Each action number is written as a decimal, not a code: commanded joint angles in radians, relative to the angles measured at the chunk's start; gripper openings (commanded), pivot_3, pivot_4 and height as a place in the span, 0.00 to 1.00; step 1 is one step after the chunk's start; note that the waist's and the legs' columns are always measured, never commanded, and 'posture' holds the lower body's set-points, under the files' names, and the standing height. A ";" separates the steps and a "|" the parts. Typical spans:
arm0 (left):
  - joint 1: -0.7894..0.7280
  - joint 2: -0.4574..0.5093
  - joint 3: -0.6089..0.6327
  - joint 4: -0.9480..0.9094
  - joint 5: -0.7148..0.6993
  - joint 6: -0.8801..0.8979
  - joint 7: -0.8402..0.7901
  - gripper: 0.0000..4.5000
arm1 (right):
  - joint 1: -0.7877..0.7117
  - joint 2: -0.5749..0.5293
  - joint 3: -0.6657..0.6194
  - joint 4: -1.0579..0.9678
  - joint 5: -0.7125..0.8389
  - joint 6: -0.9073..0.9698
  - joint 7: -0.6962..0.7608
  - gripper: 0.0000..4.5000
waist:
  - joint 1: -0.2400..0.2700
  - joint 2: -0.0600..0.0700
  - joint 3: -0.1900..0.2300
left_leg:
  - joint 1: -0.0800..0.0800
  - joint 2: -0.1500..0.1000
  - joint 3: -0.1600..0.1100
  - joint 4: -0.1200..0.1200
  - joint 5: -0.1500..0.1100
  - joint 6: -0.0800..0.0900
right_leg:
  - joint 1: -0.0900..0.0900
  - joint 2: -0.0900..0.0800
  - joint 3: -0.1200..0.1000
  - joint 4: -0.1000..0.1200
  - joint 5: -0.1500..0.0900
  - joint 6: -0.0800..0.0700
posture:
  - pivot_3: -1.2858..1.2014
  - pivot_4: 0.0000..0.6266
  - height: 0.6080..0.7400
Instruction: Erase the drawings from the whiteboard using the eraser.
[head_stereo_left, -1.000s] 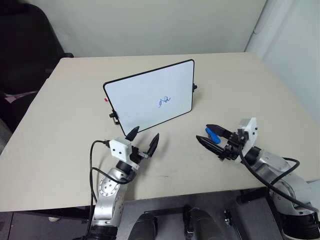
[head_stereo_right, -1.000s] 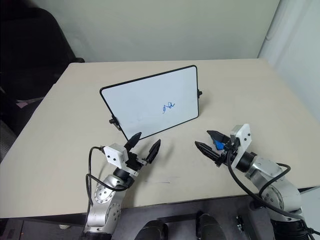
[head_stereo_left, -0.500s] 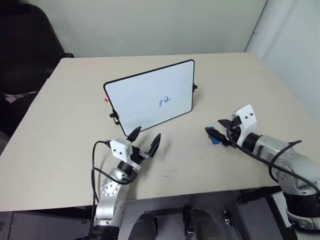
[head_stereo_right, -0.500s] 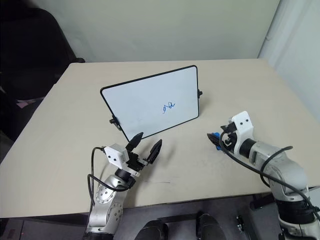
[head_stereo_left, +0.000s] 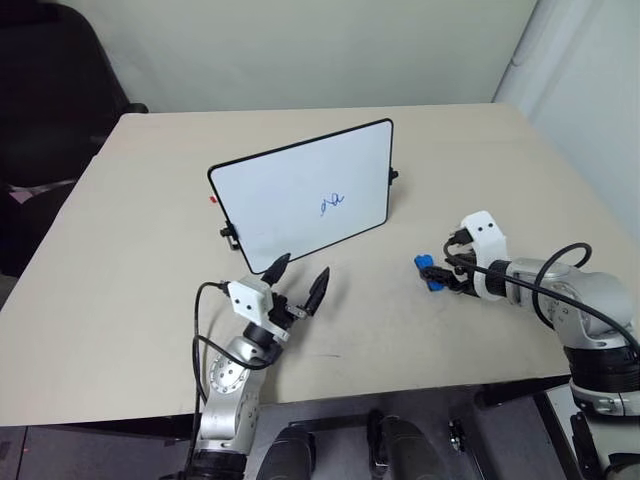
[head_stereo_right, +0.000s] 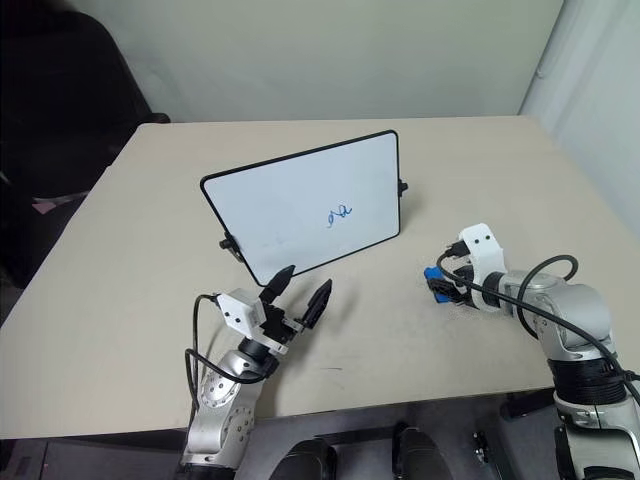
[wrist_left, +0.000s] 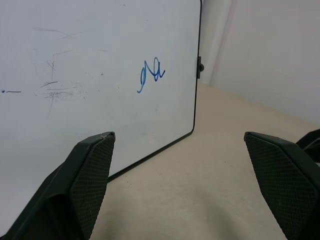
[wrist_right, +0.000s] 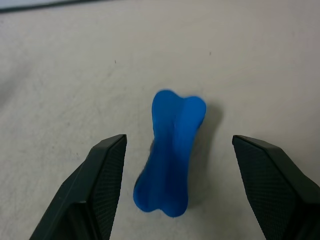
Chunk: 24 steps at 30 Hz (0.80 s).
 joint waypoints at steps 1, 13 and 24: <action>0.011 -0.005 -0.001 -0.034 -0.003 -0.020 0.003 1.00 | -0.028 0.001 -0.001 0.006 -0.001 0.019 0.012 0.79 | 0.000 0.000 0.000 | 0.000 0.000 0.000 0.000 0.000 0.000 | 0.000 0.000 0.001 0.000 0.000 0.000 | 0.52 0.24 0.98; 0.041 -0.003 0.001 -0.062 -0.003 -0.013 0.009 1.00 | -0.031 0.020 0.020 0.050 -0.002 0.035 0.031 0.51 | 0.000 0.000 0.000 | 0.003 -0.001 0.007 0.000 -0.002 0.003 | -0.001 0.002 0.011 0.001 0.000 0.001 | 0.52 0.24 0.98; 0.060 0.000 -0.005 -0.091 -0.006 -0.004 0.009 1.00 | -0.021 0.013 0.021 0.037 -0.002 0.028 0.060 0.11 | -0.001 0.000 0.000 | 0.006 0.000 0.015 0.000 -0.004 0.007 | -0.001 0.002 0.017 0.002 -0.001 0.003 | 0.52 0.24 0.98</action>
